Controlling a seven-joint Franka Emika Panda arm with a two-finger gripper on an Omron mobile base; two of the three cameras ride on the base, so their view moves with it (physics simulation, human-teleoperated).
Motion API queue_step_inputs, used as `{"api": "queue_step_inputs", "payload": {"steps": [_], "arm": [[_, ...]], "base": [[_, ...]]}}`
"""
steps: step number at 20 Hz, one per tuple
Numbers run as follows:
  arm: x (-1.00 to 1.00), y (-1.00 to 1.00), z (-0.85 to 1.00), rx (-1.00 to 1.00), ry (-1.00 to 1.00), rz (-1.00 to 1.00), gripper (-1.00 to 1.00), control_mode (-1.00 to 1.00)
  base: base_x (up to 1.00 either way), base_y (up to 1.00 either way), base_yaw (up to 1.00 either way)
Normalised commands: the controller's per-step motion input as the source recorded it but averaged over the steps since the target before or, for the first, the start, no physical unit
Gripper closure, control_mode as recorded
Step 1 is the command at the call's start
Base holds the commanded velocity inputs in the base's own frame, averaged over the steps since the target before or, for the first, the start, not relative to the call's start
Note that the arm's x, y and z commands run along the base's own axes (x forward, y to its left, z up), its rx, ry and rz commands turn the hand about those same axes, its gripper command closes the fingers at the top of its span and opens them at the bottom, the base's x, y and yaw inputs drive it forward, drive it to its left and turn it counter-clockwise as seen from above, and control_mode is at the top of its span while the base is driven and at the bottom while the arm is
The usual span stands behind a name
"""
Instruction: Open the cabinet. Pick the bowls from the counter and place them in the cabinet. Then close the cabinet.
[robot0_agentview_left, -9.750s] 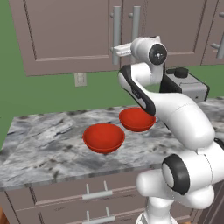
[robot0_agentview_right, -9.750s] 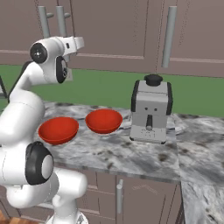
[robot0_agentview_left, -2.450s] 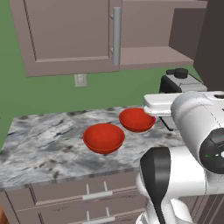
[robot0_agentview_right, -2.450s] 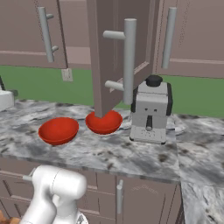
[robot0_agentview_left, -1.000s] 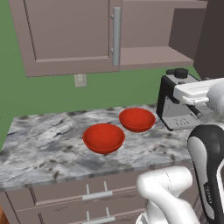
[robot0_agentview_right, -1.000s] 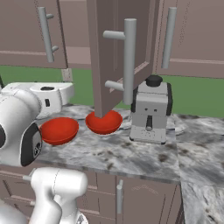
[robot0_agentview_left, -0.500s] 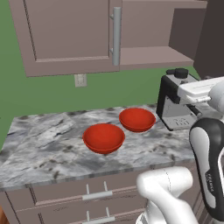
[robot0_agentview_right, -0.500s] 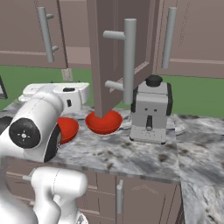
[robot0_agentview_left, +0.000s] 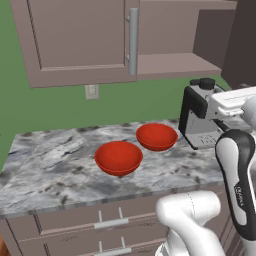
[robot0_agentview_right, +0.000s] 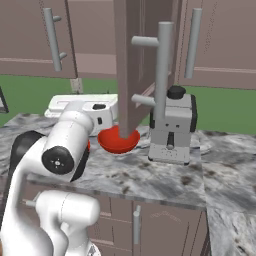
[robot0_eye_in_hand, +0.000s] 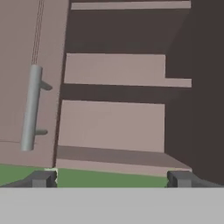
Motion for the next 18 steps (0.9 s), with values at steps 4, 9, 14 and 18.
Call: {"api": "queue_step_inputs", "payload": {"steps": [4, 9, 14, 18], "arm": [[0.35, -0.79, 0.0, 0.09, -0.02, -0.01, -1.0, -1.0], [0.38, -0.99, 0.0, 0.14, 0.0, 0.0, -1.0, -1.0], [0.54, -0.99, 0.0, 0.18, 0.0, 0.0, -1.0, -1.0], [0.47, -0.93, 0.0, 0.15, 0.0, 0.0, -1.0, -1.0]], "base": [[0.0, 0.0, 0.0], [0.0, 0.0, 0.0], [0.0, 0.0, 0.0], [0.0, 0.0, 0.0]]}}
